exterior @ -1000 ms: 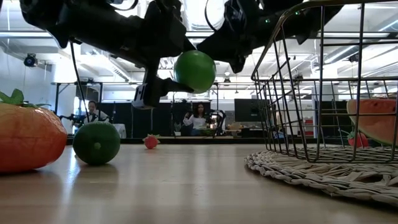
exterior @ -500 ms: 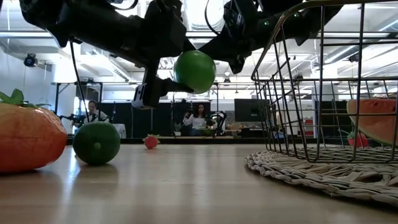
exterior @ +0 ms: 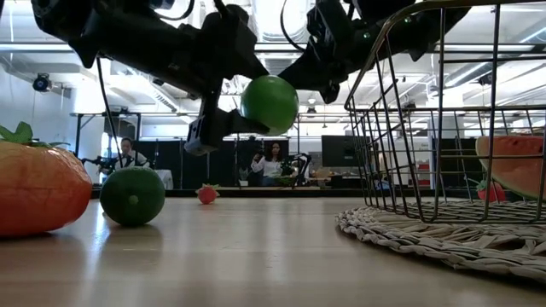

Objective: Build produce basket
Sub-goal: Put the top green apple into the wire basket

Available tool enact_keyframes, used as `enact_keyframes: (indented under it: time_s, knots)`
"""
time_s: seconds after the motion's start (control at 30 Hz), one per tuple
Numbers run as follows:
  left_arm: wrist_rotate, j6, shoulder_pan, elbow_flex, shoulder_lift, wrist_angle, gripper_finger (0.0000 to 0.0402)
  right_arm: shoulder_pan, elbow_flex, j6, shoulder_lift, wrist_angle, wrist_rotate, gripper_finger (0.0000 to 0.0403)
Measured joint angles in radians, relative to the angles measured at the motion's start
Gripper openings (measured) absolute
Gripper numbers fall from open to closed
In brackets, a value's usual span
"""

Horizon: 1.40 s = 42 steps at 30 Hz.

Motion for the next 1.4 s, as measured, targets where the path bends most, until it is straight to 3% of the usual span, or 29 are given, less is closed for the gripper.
enact_keyframes:
  time_s: [0.17,0.5,0.67,0.87,1.03,1.17,1.27,1.4]
  knots:
    - [0.03,-0.12,0.006,-0.002,0.0,-0.087,0.0348,-0.003,-0.004,0.0,0.008,-0.068,0.08,0.0008]
    - [0.004,-0.198,0.007,-0.019,-0.002,-0.113,0.035,-0.002,-0.004,0.004,0.061,-0.118,0.167,0.0008]
    - [-0.014,-0.44,0.003,-0.057,-0.016,-0.151,0.035,0.025,-0.004,-0.036,-0.018,-0.17,0.214,0.0008]
    - [-0.014,-0.809,0.006,-0.132,-0.016,-0.156,0.035,0.112,-0.003,-0.042,-0.219,-0.266,0.227,0.0008]
    - [-0.008,-1.023,0.006,-0.169,-0.014,-0.154,0.035,0.24,-0.003,0.088,-0.387,-0.489,0.216,0.0008]
    - [-0.007,-1.103,0.006,-0.168,-0.014,-0.147,0.035,0.35,-0.016,0.266,-0.46,-0.68,0.175,0.0008]
    - [-0.006,-1.109,0.006,-0.168,-0.014,-0.109,0.035,0.416,-0.077,0.357,-0.47,-0.685,0.189,0.0008]
    - [-0.005,-1.101,0.007,-0.167,-0.014,-0.07,0.035,0.446,-0.171,0.41,-0.438,-0.554,0.276,0.0008]
